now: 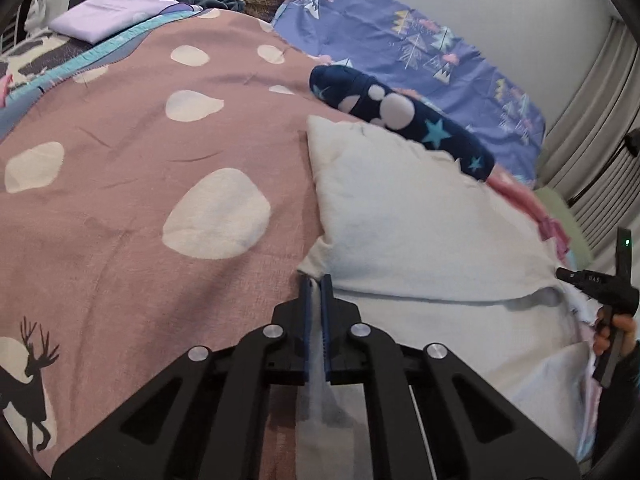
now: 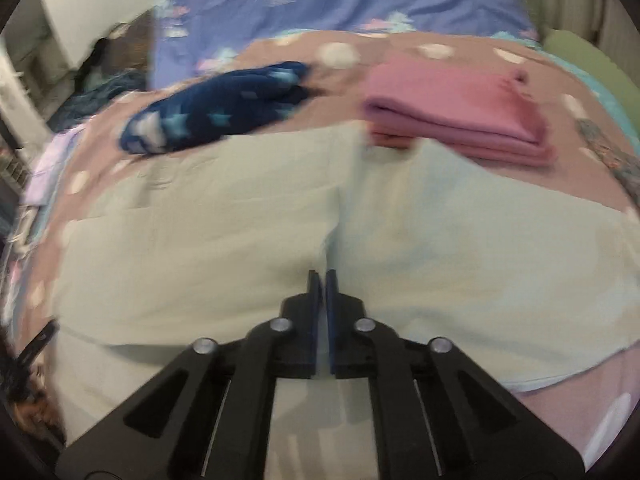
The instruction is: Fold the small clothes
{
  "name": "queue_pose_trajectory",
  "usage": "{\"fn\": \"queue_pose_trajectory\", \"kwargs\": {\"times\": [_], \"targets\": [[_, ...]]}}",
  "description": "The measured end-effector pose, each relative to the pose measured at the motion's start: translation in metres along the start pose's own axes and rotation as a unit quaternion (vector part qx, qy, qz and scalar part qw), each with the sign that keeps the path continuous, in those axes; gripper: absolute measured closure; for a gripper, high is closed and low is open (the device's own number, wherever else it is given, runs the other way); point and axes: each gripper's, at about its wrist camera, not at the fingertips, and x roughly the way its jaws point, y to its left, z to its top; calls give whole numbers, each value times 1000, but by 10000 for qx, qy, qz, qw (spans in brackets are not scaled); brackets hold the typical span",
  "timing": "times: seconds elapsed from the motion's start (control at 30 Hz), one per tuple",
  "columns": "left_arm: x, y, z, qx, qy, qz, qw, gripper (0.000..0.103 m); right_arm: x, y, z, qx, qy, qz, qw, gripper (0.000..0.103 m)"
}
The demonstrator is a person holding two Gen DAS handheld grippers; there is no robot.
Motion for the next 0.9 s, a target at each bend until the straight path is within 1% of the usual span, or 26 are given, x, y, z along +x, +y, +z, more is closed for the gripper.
{"fn": "queue_pose_trajectory", "kwargs": {"times": [0.03, 0.07, 0.1, 0.13, 0.2, 0.23, 0.27, 0.3, 0.33, 0.4, 0.43, 0.47, 0.53, 0.57, 0.6, 0.63, 0.67, 0.7, 0.73, 0.8, 0.83, 0.87, 0.9], "targets": [[1, 0, 0, 4, 24, 15, 10000, 99, 7, -4, -1, -16, 139, -98, 9999, 103], [0, 1, 0, 1, 19, 6, 10000, 98, 16, -11, -7, 86, 367, 34, 9993, 103], [0, 0, -1, 10, 24, 23, 10000, 98, 12, -15, -12, 190, 288, 142, 9993, 103], [0, 0, -1, 8, 9, 47, 10000, 96, 8, -17, -14, 231, 216, 220, 9993, 102], [-3, 1, -2, -30, -25, 71, 10000, 95, -9, -23, -20, 362, 5, 375, 9986, 101], [-9, 2, -1, -59, -100, 125, 9999, 96, -19, -25, -22, 427, -99, 457, 9980, 98], [-14, 1, 0, -71, -193, 137, 9997, 96, -26, -27, -23, 442, -182, 562, 9973, 97], [-22, -1, 1, -68, -272, 88, 9996, 96, -34, -27, -25, 419, -302, 757, 9958, 97], [-30, -7, 6, -26, -392, -51, 9992, 96, -39, -26, -25, 381, -373, 907, 9944, 97], [-33, -22, 13, 182, -435, -188, 9987, 96, -47, -19, -28, 254, -455, 1304, 9901, 97], [-29, -37, 18, 399, -410, -158, 9982, 96, -44, -14, -29, 177, -398, 1436, 9887, 97], [-25, -47, 20, 528, -375, -125, 9978, 96, -37, -7, -31, 90, -263, 1440, 9892, 93], [-3, -75, 24, 861, -175, -189, 9959, 96, -10, 3, -37, 43, 211, 1039, 9943, 90], [8, -84, 22, 976, -75, -139, 9951, 96, 6, 3, -43, 88, 401, 951, 9946, 92], [26, -96, 18, 1201, 89, 72, 9927, 95, 10, -1, -48, 183, 268, 991, 9946, 93], [45, -105, 12, 1458, 286, 446, 9879, 95, 7, -2, -50, 174, 162, 1040, 9943, 93], [57, -112, 5, 1673, 340, 780, 9822, 93, 4, -2, -52, 119, 145, 1067, 9941, 93], [59, -126, -1, 2026, 183, 1157, 9722, 93, 1, -4, -53, 100, 162, 1127, 9934, 93], [60, -136, -3, 2302, 151, 1441, 9623, 93, -3, -10, -56, 158, 199, 1255, 9918, 93], [66, -147, -10, 2621, 110, 1798, 9481, 93, -12, -32, -60, 529, 258, 1515, 9867, 95], [67, -149, -13, 2717, 83, 1910, 9432, 93, -21, -48, -62, 792, 148, 1602, 9838, 96], [65, -151, -14, 2765, 62, 1991, 9401, 91, -36, -68, -64, 1077, -155, 1623, 9807, 96], [65, -150, -14, 2765, 52, 2014, 9397, 91, -53, -90, -67, 1327, -526, 1442, 9792, 96]]}}
